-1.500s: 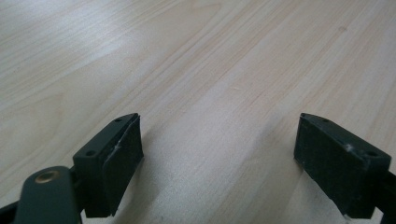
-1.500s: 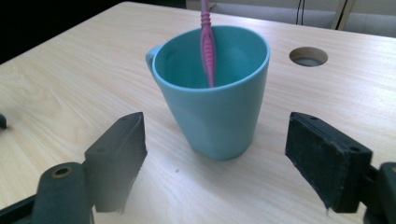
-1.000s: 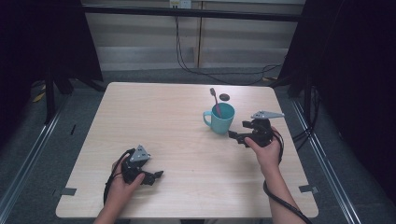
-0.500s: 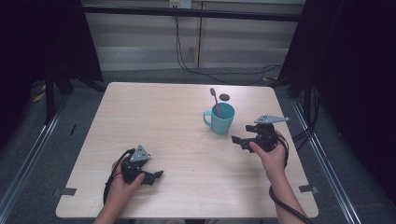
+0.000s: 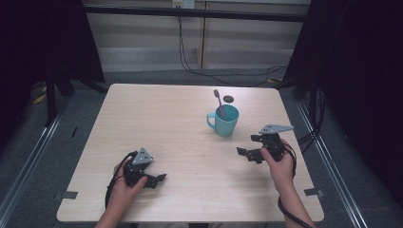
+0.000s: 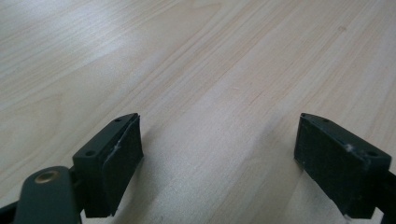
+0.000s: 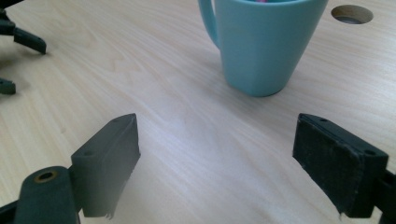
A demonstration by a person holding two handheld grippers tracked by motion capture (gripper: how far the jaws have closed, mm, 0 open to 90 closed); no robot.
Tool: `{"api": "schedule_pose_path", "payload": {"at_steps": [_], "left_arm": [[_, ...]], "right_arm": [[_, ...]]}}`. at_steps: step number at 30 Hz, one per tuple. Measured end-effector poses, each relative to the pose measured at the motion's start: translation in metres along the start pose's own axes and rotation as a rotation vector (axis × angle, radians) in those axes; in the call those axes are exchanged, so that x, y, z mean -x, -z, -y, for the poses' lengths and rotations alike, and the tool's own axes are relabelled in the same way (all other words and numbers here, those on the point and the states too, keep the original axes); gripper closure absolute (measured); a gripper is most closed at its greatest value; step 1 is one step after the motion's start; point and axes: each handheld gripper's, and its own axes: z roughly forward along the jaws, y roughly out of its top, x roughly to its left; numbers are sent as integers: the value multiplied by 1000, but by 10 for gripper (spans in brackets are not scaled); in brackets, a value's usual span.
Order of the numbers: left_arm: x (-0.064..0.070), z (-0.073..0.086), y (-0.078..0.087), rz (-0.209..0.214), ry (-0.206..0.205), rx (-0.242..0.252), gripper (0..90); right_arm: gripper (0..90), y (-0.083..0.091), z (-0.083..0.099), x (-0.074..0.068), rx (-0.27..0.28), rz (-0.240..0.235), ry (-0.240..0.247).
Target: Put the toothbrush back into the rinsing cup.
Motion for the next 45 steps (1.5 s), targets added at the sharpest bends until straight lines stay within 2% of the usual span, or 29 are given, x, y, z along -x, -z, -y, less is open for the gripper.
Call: {"api": "schedule_pose_path", "payload": {"at_steps": [4,7,13,20,23,32,37,45], "left_arm": [[0,0,0,-2,1,3,149],[0,0,0,-2,0,2,150],[0,0,0,-2,-4,0,150],[0,0,0,0,2,3,149],[0,0,0,-1,1,5,149],[0,0,0,-2,-3,3,149],[0,0,0,-3,1,2,150],[0,0,0,-3,-3,1,150]], "right_arm": [[141,3,5,-2,-8,-11,0],[141,5,10,-3,-26,-7,14],[141,9,18,-4,-33,-4,8],[141,8,29,-6,-70,-3,28],[141,8,32,-7,-69,-11,29],[141,10,45,-6,-81,-1,19],[141,10,52,-6,-119,33,53],[141,10,61,-6,-140,35,47]]}}
